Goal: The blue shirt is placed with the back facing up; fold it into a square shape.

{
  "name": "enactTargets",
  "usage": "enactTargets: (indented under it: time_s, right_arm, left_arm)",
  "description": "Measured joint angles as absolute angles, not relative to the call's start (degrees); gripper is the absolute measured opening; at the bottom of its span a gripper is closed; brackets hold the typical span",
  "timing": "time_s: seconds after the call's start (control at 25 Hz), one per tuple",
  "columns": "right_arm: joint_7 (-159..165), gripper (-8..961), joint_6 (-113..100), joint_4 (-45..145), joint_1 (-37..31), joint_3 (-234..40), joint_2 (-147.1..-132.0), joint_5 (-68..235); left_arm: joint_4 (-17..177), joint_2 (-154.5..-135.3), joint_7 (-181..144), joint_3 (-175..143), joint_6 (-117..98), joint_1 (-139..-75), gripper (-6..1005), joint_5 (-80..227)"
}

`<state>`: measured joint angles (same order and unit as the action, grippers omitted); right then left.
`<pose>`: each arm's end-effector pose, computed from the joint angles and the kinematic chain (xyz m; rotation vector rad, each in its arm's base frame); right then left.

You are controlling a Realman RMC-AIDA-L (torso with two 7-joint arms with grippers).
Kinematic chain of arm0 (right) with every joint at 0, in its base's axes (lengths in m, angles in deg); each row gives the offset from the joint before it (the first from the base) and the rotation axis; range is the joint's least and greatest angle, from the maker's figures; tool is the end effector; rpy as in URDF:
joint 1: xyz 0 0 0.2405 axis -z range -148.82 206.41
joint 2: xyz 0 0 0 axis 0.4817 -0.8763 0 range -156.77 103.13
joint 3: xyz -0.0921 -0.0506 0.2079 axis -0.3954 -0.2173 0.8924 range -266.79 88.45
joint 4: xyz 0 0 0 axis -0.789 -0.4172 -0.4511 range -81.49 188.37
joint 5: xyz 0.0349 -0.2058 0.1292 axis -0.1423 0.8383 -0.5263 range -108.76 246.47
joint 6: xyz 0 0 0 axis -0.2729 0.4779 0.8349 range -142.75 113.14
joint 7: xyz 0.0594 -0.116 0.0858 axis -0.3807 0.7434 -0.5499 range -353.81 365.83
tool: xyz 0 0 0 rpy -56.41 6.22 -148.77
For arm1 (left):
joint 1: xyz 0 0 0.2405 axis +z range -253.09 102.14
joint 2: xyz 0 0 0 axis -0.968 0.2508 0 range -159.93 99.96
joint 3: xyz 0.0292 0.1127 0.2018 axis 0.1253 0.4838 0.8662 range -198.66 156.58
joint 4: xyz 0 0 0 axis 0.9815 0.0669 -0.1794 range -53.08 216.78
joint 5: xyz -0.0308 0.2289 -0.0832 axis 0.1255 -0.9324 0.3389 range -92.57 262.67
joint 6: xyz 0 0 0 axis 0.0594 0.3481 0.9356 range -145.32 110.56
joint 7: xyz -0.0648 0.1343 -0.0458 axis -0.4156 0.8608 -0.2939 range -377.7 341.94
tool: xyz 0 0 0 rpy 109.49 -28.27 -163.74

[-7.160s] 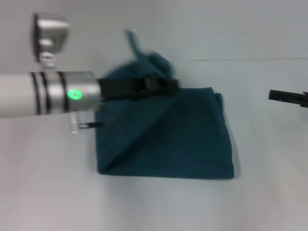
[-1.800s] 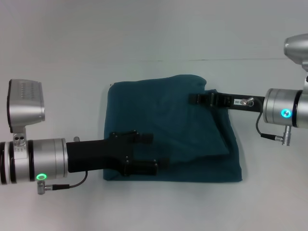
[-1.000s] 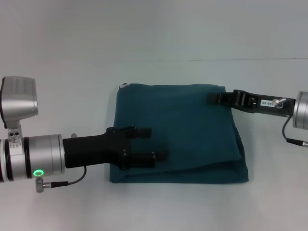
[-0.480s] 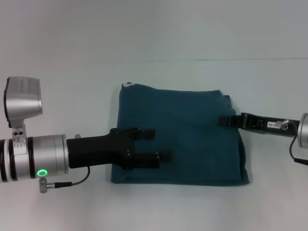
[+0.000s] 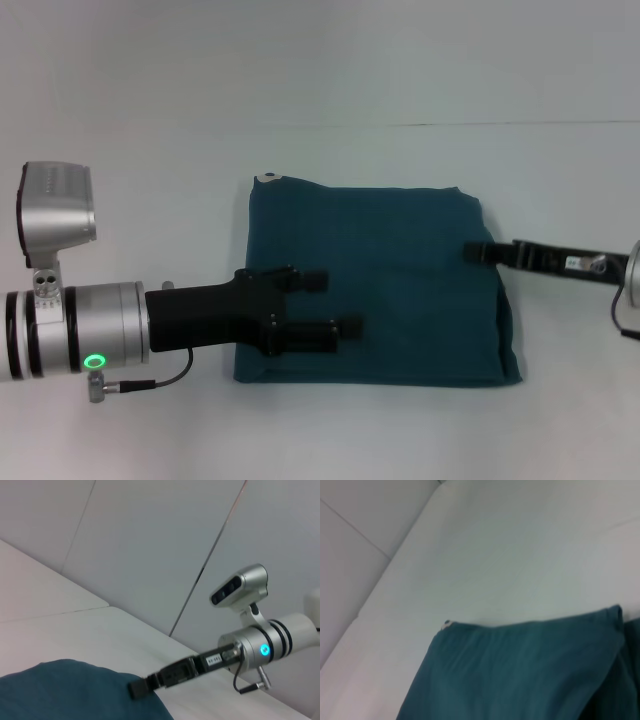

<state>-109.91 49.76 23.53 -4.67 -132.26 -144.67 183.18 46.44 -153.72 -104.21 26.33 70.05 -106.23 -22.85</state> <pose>0.2973 0.3954 -0.0178 -2.1929 1.5389 0.6149 -0.2243 0.3421 -0.0489 -2.7788 -0.8264 -0.8754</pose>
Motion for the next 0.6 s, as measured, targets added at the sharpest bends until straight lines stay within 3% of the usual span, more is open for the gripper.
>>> enactTargets:
  time_s: [0.4,0.6]
  right_arm:
    - [-117.70,476,48.76,23.11,-7.15,-132.15,-139.19,183.02]
    - [-120.41,664,48.67,23.32,-8.51,-132.16,-138.38,183.26]
  left_arm:
    - [46.21,-153.68,-103.88,25.86,69.89,-106.22,937,-22.75]
    - [46.00,-153.74,-103.45,25.47,69.07,-106.38,937,-22.26]
